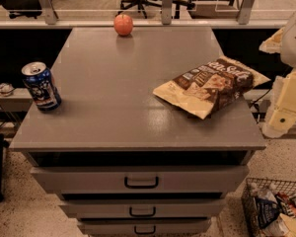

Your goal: Move brown chip bag near apple

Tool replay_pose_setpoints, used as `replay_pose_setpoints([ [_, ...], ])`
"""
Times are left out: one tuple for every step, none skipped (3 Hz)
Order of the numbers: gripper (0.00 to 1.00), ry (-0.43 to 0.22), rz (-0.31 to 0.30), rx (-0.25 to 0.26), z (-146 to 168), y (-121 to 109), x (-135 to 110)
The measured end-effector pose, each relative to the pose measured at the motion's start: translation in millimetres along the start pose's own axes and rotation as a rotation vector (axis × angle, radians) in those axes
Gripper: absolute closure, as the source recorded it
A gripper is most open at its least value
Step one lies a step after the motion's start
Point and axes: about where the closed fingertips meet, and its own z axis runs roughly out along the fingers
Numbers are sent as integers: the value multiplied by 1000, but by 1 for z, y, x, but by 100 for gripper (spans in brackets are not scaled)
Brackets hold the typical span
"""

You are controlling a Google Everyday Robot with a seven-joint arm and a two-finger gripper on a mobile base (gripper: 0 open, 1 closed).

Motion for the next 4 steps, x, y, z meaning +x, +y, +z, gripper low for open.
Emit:
replay_pose_setpoints([
  [0,-10,-9,16,0,-3,-1],
  [0,-54,-50,57,12,-25,2],
  [0,-110,-115,101,47,-65,11],
  [0,-142,-152,111,81,-95,19],
])
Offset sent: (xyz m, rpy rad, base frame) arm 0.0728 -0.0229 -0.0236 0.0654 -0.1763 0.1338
